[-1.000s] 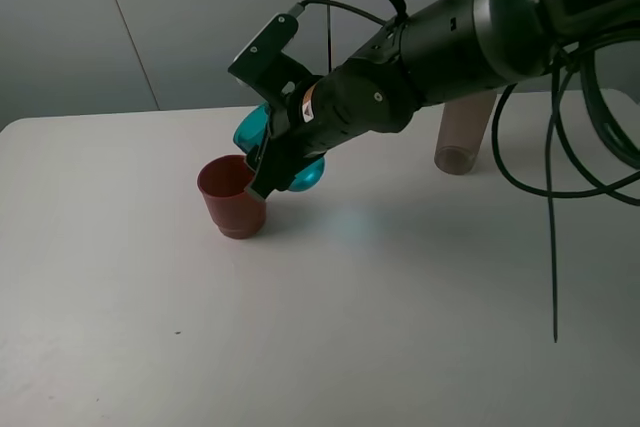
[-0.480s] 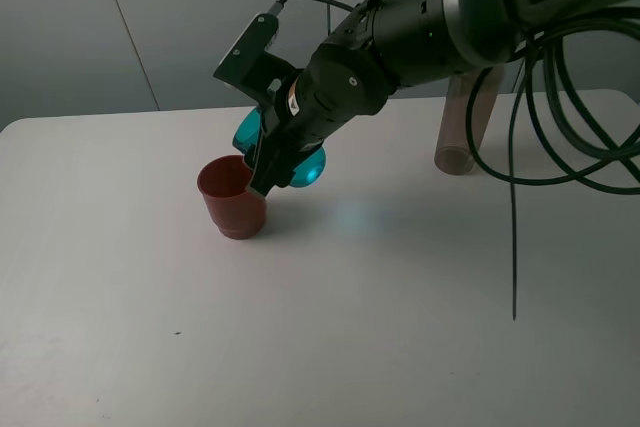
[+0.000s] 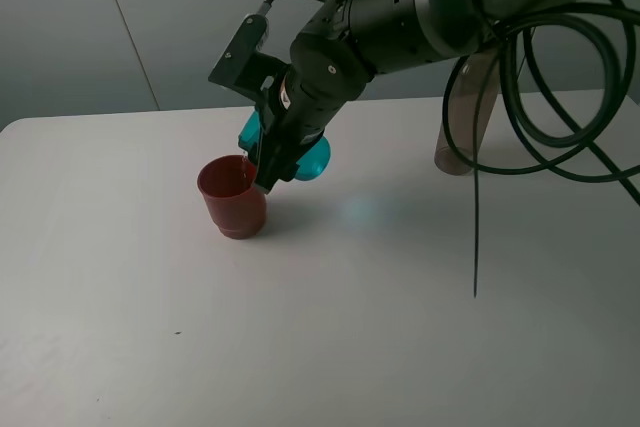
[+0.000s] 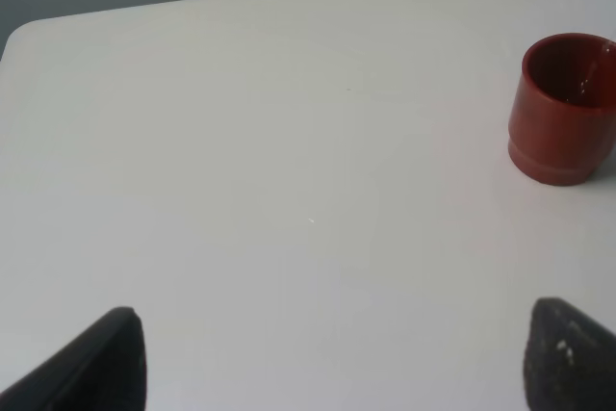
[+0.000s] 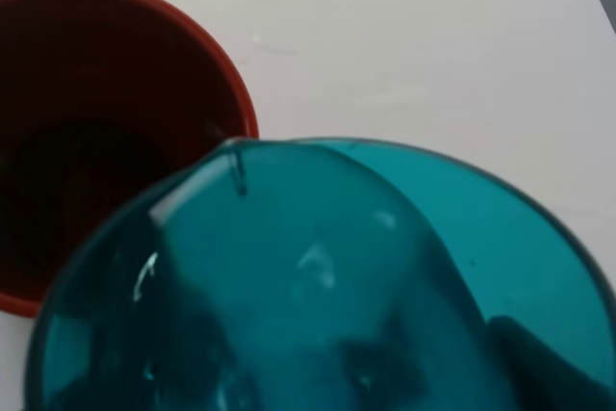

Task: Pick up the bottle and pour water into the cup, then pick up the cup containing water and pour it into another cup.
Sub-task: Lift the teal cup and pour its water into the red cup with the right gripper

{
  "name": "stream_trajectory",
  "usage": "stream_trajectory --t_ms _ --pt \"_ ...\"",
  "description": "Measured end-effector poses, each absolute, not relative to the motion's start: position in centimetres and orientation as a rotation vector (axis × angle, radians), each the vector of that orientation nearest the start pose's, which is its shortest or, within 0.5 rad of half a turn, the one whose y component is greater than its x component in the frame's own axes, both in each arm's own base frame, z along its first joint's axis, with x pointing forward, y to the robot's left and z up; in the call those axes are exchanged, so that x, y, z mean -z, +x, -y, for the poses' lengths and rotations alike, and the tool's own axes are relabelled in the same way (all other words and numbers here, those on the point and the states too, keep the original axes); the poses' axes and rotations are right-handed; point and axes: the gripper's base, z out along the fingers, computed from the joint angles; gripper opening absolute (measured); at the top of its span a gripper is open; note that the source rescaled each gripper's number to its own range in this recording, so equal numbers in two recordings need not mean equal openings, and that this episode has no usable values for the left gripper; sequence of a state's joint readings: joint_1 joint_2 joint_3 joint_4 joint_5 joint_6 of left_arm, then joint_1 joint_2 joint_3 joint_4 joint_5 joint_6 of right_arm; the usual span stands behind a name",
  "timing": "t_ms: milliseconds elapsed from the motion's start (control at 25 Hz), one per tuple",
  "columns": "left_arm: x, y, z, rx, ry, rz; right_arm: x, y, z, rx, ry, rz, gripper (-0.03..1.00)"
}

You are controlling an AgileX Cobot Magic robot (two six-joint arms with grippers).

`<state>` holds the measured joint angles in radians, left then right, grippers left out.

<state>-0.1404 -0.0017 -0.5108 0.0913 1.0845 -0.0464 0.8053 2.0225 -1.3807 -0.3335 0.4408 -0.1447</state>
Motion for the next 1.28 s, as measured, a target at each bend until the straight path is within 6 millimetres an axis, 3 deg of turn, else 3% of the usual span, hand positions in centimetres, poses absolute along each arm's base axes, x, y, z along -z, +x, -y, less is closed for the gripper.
stream_trajectory --t_ms 1280 --pt "-27.86 -0.65 -0.83 0.007 0.09 -2.05 -17.16 31.48 -30.36 0.221 -1.63 -1.924 0.02"
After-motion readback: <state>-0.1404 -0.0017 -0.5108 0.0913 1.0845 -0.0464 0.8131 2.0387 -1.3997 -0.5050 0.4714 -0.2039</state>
